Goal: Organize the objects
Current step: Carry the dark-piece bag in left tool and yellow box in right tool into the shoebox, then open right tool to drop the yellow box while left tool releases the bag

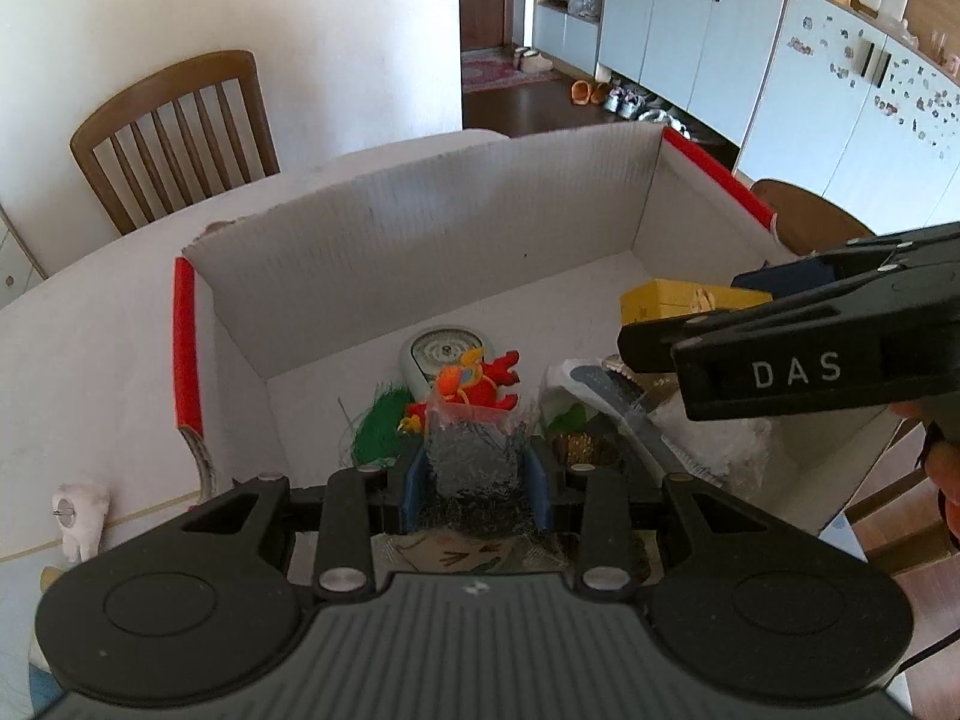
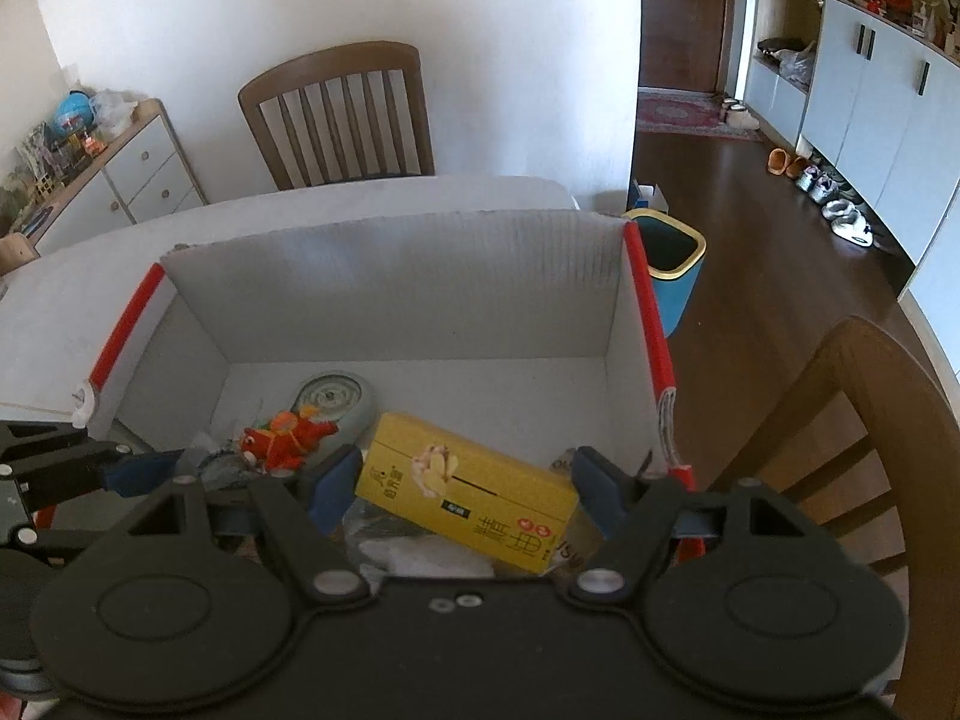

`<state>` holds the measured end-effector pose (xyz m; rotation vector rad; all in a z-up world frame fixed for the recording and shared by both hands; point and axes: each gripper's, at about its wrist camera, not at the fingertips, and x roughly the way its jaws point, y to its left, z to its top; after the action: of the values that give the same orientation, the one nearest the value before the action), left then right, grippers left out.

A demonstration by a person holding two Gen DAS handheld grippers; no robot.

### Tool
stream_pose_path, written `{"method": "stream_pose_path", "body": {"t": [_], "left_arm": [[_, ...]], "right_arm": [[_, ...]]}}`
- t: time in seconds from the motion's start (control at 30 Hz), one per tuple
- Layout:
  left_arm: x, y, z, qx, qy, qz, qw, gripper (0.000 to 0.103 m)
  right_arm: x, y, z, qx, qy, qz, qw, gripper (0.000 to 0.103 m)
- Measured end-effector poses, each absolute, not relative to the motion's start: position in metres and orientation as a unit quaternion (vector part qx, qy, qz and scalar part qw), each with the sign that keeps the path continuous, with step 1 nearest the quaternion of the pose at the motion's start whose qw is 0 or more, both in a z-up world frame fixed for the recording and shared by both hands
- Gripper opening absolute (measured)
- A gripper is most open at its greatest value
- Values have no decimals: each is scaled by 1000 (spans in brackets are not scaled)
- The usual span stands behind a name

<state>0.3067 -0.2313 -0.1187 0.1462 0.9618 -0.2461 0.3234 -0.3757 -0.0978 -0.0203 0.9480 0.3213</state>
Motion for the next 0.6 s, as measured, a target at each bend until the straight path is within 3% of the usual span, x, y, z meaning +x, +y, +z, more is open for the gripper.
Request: {"method": "stream_pose_path", "body": {"t": [0.43, 0.6], "left_arm": [[312, -232, -130, 70, 478, -117, 868, 36], [305, -232, -126, 70, 470, -122, 871, 57]], "right_arm": [[326, -369, -96, -32, 453, 153, 878, 80], [322, -371, -90, -25, 450, 150, 880, 82]]}}
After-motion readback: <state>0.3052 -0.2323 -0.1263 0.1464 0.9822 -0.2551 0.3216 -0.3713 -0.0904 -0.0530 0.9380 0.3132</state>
